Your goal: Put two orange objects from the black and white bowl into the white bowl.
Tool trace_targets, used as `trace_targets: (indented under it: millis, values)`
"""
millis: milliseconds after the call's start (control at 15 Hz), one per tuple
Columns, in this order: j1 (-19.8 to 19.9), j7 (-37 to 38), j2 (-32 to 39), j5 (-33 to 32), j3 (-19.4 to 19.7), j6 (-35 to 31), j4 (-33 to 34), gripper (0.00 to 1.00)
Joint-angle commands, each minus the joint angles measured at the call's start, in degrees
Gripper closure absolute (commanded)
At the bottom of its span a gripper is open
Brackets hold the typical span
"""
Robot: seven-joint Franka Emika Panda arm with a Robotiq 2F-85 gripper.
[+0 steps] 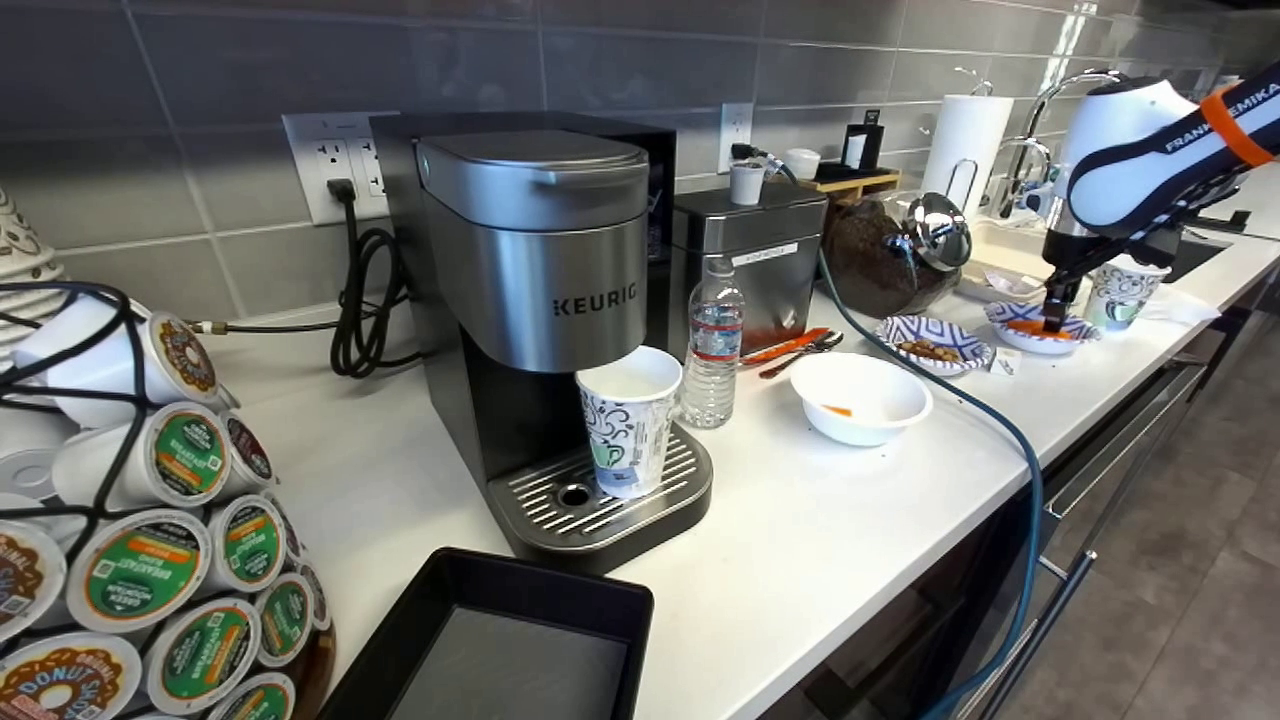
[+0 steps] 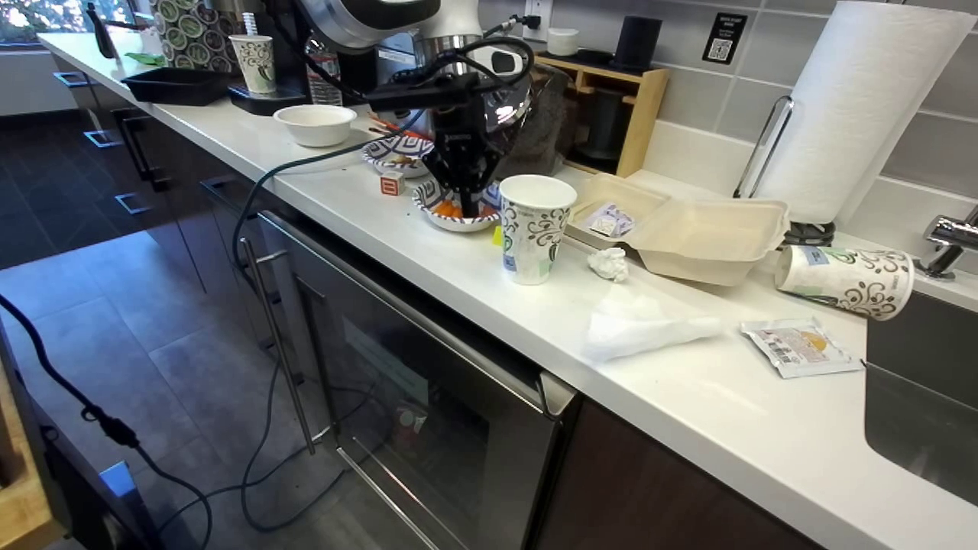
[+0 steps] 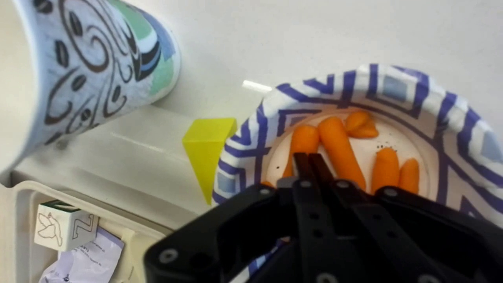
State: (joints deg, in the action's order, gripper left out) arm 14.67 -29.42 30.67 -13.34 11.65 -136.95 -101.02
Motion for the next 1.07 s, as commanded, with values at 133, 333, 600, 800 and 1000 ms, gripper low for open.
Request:
trace_targets:
  millis: [133,333,600,800,1000]
  values:
    - [1.4,0.14,-0.77,0.51,-2.48,0.34,0.09,1.0]
    - [1.44,0.61,-2.02,0.84,-3.14,0.44,-0.54,0.98]
    - [1.45,2.9,-1.27,0.7,-2.52,0.99,0.69,0.63]
    - [2.16,3.37,-0.31,1.28,-2.72,1.3,1.5,0.41]
    - [2.85,3.34,0.48,2.09,-3.01,1.57,2.05,0.17]
